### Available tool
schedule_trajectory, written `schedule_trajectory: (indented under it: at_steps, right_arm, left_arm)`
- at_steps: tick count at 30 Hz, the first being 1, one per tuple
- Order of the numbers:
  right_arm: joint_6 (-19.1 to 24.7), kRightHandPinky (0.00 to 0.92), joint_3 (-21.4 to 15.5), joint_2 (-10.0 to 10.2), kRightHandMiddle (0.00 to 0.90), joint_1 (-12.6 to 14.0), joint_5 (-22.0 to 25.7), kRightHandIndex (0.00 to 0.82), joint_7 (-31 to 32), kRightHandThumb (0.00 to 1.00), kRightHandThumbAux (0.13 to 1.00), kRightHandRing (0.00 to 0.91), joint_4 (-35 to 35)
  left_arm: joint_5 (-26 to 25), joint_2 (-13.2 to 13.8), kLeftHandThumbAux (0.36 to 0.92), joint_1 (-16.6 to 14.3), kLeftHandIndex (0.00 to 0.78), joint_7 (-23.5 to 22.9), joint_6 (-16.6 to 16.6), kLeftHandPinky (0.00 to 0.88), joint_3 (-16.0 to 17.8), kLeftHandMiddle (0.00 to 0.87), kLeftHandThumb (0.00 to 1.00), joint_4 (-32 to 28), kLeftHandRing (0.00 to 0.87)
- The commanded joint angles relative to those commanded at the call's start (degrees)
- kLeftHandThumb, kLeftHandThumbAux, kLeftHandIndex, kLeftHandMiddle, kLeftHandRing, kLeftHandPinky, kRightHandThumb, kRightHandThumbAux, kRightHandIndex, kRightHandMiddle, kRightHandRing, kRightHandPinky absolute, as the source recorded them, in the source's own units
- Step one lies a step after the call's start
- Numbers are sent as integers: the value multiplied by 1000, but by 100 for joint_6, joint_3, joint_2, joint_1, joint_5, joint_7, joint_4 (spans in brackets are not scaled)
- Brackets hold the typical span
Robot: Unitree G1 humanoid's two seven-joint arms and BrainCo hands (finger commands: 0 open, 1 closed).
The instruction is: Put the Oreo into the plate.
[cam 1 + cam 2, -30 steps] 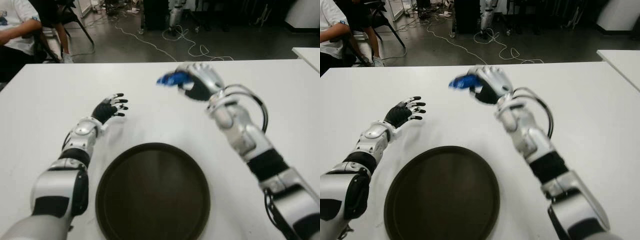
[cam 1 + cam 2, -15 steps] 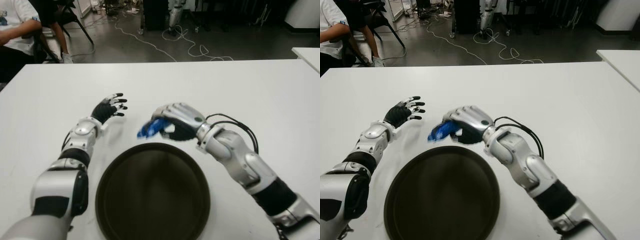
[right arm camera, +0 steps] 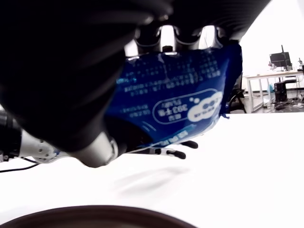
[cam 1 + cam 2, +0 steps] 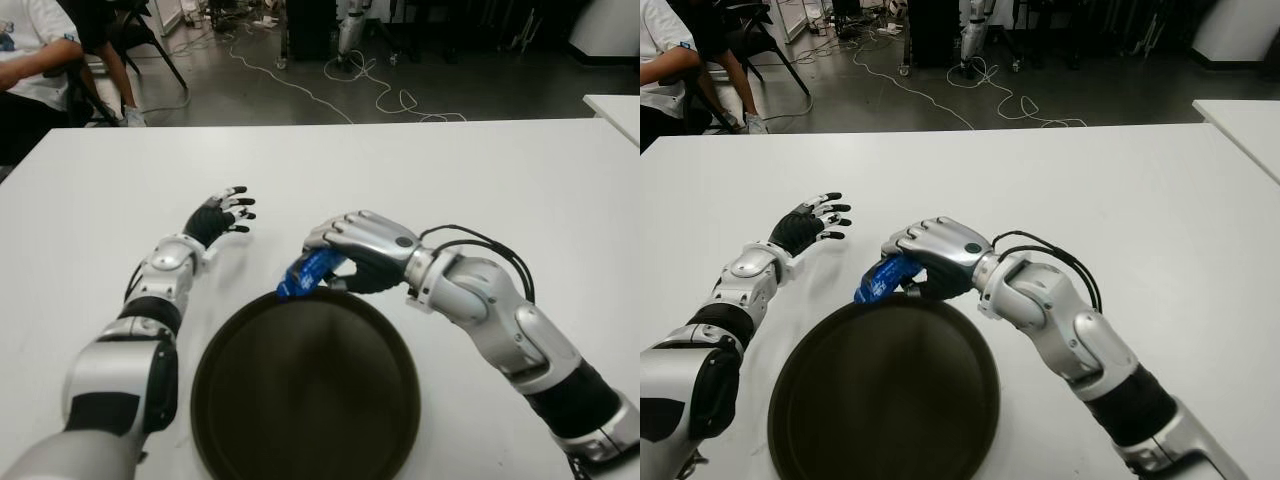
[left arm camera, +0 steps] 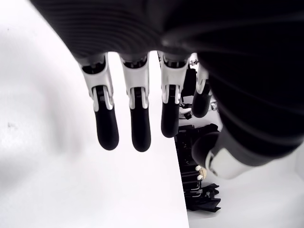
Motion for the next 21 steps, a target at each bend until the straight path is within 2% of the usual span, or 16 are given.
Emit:
schedule_trajectory:
  at_steps: [7, 12, 19, 21]
  right_arm:
    - [-257, 735, -30, -145, 676, -51, 241, 427, 255, 687, 730, 702, -25]
    - [-349, 728, -35, -195, 674, -47, 218, 426, 351, 688, 730, 701, -39]
    - [-523, 711, -37, -230, 668, -40, 164, 426, 355, 683, 731, 693, 54]
    - [-599, 704, 26, -172, 667, -72, 103, 427, 274, 684, 731, 691, 205]
  left_arm:
    - [-28, -16, 672, -8, 130, -5, 32, 325, 25, 213, 0, 4, 266]
    - [-13, -23, 689, -16, 128, 32, 72, 312, 14, 210, 0, 8, 260]
    - [6, -11, 677, -21, 129, -2, 42, 303, -10, 215, 0, 8, 260]
    - [-1, -8, 669, -21, 132, -29, 41, 303, -7, 217, 0, 12, 261]
